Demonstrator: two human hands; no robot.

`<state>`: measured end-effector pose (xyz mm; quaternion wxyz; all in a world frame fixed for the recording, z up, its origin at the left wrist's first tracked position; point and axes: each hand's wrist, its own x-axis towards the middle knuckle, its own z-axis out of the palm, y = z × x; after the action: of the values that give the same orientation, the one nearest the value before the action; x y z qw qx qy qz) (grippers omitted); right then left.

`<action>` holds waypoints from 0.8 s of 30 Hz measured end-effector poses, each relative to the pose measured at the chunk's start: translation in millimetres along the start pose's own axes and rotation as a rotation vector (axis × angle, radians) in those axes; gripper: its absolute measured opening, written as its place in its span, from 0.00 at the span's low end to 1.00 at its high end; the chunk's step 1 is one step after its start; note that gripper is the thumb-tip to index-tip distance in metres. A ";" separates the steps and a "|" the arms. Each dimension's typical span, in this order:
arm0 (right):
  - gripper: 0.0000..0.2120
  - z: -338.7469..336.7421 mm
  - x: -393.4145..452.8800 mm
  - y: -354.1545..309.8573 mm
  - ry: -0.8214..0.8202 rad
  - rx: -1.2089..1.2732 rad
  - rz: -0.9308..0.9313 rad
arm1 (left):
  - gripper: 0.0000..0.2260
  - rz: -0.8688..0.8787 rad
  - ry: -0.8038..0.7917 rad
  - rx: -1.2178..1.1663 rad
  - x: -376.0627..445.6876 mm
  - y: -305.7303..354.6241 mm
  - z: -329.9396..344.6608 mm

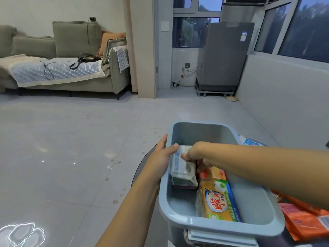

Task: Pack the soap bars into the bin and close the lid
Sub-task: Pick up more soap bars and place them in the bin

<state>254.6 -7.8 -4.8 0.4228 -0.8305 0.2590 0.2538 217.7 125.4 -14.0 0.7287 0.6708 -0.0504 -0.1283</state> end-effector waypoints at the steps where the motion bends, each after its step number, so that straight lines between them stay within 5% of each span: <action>1: 0.25 0.8 1.0 -0.2 0.020 -0.061 0.000 | 0.24 -0.007 -0.007 -0.009 0.4 -0.5 -0.4; 6: 0.30 1.8 0.6 -1.0 0.136 -0.243 -0.024 | 0.21 -0.008 -0.025 -0.021 2.0 -1.8 -1.2; 15: 0.22 -16.2 -13.5 -0.9 0.159 -0.378 -0.206 | 0.19 -0.019 -0.049 -0.082 -0.2 -1.1 -0.9; 24: 0.41 -13.9 -0.9 20.6 0.123 -0.658 -0.440 | 0.20 -0.036 -0.034 -0.088 -1.5 0.0 0.3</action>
<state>243.4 -29.7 -8.8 0.1625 -0.9708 0.0045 0.1764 216.1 125.5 -13.8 0.7540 0.6368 -0.0449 -0.1549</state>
